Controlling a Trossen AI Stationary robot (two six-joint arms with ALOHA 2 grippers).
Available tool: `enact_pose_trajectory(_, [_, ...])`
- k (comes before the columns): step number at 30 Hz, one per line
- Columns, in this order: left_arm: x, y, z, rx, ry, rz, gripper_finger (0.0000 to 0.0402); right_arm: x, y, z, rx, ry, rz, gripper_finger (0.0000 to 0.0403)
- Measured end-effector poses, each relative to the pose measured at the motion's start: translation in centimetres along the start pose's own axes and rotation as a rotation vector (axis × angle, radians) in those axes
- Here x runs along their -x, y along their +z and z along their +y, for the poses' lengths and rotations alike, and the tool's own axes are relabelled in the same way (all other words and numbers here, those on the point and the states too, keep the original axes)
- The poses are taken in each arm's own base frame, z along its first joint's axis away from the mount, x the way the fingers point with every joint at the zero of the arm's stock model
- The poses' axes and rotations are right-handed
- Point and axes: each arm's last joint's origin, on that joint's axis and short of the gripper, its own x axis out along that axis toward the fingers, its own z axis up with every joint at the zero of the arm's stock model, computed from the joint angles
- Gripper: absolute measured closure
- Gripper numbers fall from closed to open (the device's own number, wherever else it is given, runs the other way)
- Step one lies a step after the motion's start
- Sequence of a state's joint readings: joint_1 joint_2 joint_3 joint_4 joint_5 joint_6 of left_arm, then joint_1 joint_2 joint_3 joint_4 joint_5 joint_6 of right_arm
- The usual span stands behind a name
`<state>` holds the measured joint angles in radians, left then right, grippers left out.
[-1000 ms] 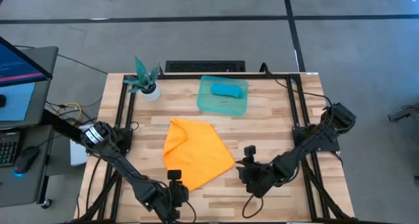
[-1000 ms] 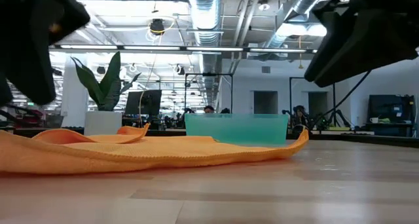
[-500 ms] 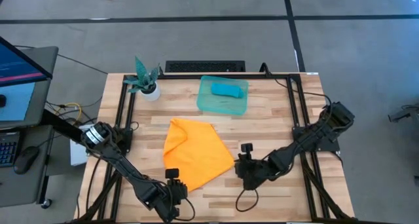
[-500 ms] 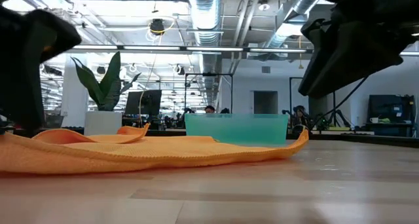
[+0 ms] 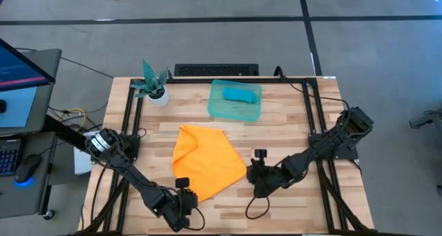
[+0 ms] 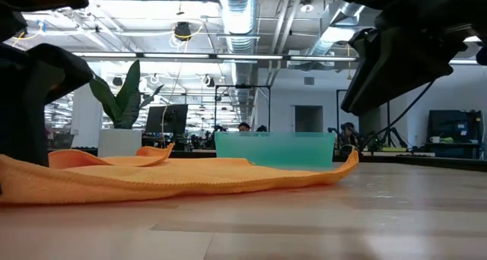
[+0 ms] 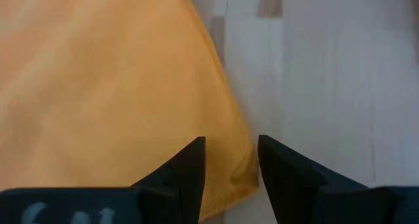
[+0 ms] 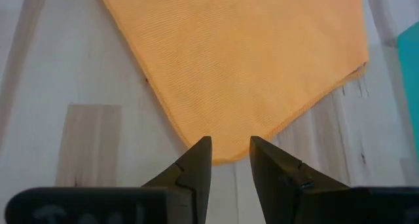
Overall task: Roll microfiber towels into tight, uniform cylinder then place into a basket
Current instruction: Fold the yellow microfiber towel
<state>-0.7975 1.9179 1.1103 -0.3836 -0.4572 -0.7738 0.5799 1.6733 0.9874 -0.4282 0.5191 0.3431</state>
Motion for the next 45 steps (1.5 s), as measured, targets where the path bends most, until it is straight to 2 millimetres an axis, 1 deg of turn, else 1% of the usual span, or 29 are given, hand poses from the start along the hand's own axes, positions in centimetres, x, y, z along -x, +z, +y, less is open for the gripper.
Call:
enact_pose_trajectory(2, [0.0, 0.1, 0.0, 0.002, -0.004, -0.005, 0.0278, -0.1, 0.1, -0.2, -0.006, -0.004, 0.002, 0.0276])
enact_pose_trajectory(5, [0.0, 0.0, 0.0, -0.001, 0.0, -0.001, 0.0303, -0.1, 0.0, -0.2, -0.002, -0.004, 0.003, 0.0276])
enact_pose_trajectory(9, [0.0, 0.0, 0.1, -0.009, 0.005, 0.003, 0.035, 0.1, 0.0, 0.3, 0.033, 0.056, 0.009, 0.027])
enact_pose_trajectory(12, [0.0, 0.0, 0.1, -0.023, 0.006, 0.005, 0.0388, 0.3, 0.2, 0.8, 0.052, 0.093, -0.021, 0.0255])
enact_pose_trajectory(13, [0.0, 0.0, 0.1, -0.024, 0.007, 0.005, 0.0394, 0.4, 0.2, 1.0, 0.062, 0.1, -0.032, 0.0248])
enact_pose_trajectory(16, [0.0, 0.0, 0.1, -0.024, 0.007, 0.006, 0.0395, 0.6, 0.4, 1.4, 0.099, 0.113, -0.059, 0.0225])
enact_pose_trajectory(20, [0.0, -0.2, 0.1, -0.032, 0.013, 0.016, 0.0395, 0.6, 0.3, 1.4, 0.106, 0.119, -0.055, 0.0198])
enact_pose_trajectory(22, [0.1, -0.3, 0.1, -0.039, 0.015, 0.021, 0.0399, 0.0, 0.3, 1.6, 0.122, 0.117, -0.05, 0.019])
enact_pose_trajectory(24, [0.2, -0.4, 0.0, -0.041, 0.013, 0.02, 0.0399, -1.1, 0.0, 1.9, 0.175, 0.108, -0.034, 0.0187])
enact_pose_trajectory(26, [0.2, -0.4, -0.1, -0.043, 0.012, 0.019, 0.0399, -2.5, -0.1, 2.4, 0.244, 0.107, -0.036, 0.0187])
enact_pose_trajectory(29, [0.2, -0.4, -0.1, -0.043, 0.012, 0.019, 0.04, -4.7, -1.3, 2.8, 0.381, 0.068, 0.03, 0.0188])
enact_pose_trajectory(33, [0.2, -0.5, -0.1, -0.044, 0.014, 0.021, 0.0401, -6.3, -1.2, 3.1, 0.408, 0.011, 0.06, 0.0196])
enact_pose_trajectory(39, [0.2, -0.5, 0.0, -0.049, 0.023, 0.029, 0.0401, -6.8, -0.3, 2.8, 0.379, -0.005, 0.079, 0.0209])
enact_pose_trajectory(41, [0.2, -0.5, 0.0, -0.047, 0.023, 0.029, 0.0401, -6.7, 0.0, 2.5, 0.355, -0.042, 0.07, 0.0214])
enact_pose_trajectory(45, [0.2, -0.5, 0.0, -0.043, 0.024, 0.029, 0.0401, -7.2, 0.1, 1.6, 0.334, -0.076, 0.089, 0.0223])
